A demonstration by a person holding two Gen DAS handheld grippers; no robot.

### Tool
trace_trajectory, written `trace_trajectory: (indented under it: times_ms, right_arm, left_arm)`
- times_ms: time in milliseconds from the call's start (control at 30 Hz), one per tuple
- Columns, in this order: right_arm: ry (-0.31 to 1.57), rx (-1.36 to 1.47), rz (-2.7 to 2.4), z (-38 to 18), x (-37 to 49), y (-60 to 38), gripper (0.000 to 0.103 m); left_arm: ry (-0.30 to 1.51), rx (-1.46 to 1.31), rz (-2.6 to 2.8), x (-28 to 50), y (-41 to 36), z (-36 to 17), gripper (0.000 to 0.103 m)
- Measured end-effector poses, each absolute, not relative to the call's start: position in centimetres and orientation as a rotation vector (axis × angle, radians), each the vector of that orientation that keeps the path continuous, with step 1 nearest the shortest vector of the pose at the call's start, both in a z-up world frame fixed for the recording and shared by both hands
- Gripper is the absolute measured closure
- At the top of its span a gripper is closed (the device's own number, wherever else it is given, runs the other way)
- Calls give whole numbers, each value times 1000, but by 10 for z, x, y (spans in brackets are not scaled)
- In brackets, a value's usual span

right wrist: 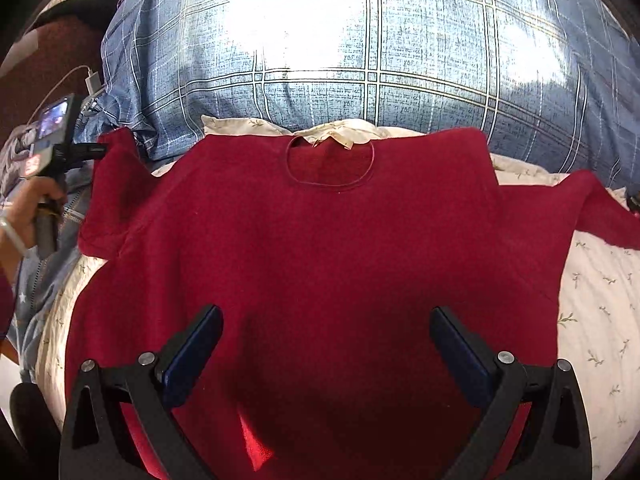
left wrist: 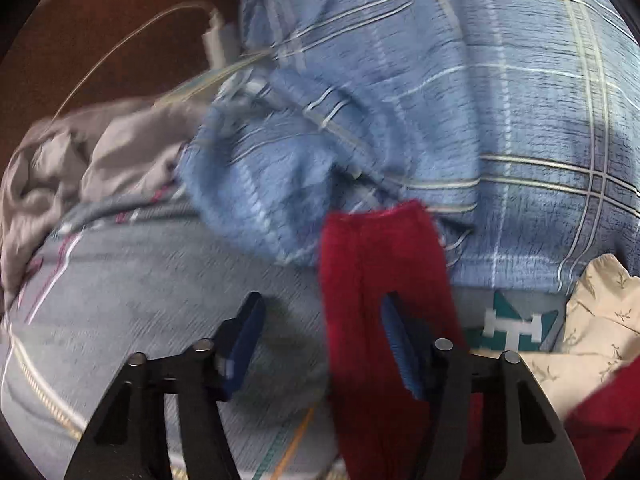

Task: Fold small clothes
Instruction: 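Grasp the sweater sleeve cuff with the left gripper and lift it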

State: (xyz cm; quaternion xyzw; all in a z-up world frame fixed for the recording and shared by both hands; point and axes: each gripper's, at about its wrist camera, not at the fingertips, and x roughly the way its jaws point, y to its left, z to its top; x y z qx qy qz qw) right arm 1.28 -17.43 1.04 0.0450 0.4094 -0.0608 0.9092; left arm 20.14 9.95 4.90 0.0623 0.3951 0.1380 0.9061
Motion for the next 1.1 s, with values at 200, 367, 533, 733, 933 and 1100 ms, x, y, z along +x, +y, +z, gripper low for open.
trace_trajectory:
  times_ms: [200,367,533,733,933,1100]
  right_arm:
    - [827,116,-143,16,5,-184,4]
    - [821,163,-157,21,-6,-195,4]
    - [831,183,-134,22,-7,-189,3]
    - [940,206,-91,2,0,-180,5]
    - [890,208,-147,20,-25,-199,4]
    - [850,227,-208,35,-41,-229,3]
  left_arm:
    - [852,17,202,203,117,63,98]
    - [719,46,238,154,161,141,98]
    - [634,10,303,102,205,189,98]
    - [646,-15,221,60,186,188,98]
    - [611,60,43,18,113,198,98]
    - [599,119,-181,-2,16,196,98]
